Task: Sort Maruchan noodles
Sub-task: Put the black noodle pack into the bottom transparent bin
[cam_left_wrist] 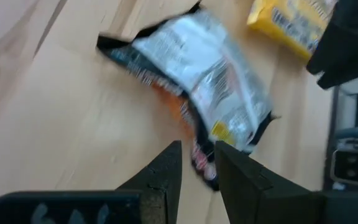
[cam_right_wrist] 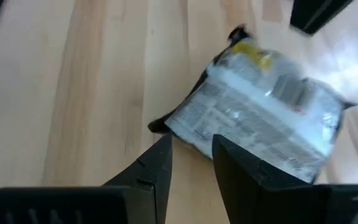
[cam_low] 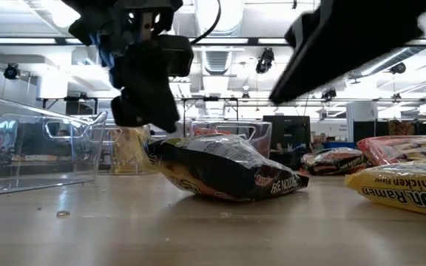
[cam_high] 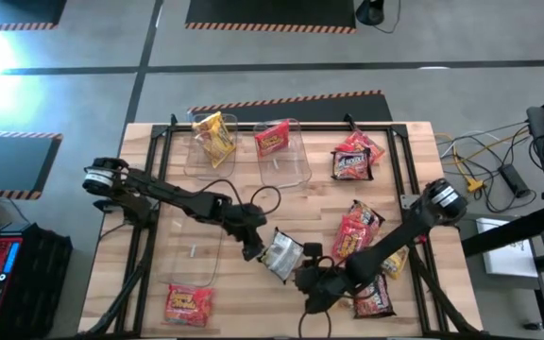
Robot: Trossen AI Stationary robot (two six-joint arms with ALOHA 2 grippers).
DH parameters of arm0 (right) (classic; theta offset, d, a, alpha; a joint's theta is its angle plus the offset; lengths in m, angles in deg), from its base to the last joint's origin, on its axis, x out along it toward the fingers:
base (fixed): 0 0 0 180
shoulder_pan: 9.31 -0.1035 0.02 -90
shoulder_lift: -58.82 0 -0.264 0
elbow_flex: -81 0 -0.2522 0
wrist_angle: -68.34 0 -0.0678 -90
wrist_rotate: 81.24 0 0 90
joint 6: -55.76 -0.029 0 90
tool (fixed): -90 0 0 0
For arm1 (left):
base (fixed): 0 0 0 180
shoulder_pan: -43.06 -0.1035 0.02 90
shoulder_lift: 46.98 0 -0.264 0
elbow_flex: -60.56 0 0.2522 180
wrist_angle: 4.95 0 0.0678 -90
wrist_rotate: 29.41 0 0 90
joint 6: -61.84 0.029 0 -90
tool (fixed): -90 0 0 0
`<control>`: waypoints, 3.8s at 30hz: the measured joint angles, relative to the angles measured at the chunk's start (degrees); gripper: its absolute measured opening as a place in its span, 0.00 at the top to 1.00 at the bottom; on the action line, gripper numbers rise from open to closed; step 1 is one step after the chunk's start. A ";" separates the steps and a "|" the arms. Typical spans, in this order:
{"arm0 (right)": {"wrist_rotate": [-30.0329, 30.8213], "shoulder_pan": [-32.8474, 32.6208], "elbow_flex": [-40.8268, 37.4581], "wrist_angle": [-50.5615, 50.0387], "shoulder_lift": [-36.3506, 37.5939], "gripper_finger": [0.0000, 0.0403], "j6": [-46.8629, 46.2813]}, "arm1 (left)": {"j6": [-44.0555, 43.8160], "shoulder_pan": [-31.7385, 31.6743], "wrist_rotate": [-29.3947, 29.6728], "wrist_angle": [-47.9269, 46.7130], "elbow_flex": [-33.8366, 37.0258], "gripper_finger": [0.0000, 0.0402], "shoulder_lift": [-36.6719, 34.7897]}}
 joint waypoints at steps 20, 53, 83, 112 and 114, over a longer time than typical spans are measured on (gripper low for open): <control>9.01 1.25 -2.72 3.00 -4.08 0.97 -11.72 | 0.81 0.09 11.48 -6.05 0.31 0.80 0.00; 9.14 3.28 -12.87 8.43 -3.97 0.98 -16.46 | -5.32 -0.02 4.75 8.05 0.30 0.53 0.00; 8.75 4.75 -12.89 9.68 -4.06 0.98 -10.63 | -15.83 -0.33 3.40 23.63 0.20 0.40 9.91; 8.61 5.15 -12.96 11.43 -4.08 0.98 -9.29 | -19.11 -0.28 2.92 21.05 -4.79 0.41 14.38; 8.71 5.16 -12.96 11.45 -4.08 0.98 -9.29 | -19.11 -0.28 2.94 20.42 -4.76 0.44 14.38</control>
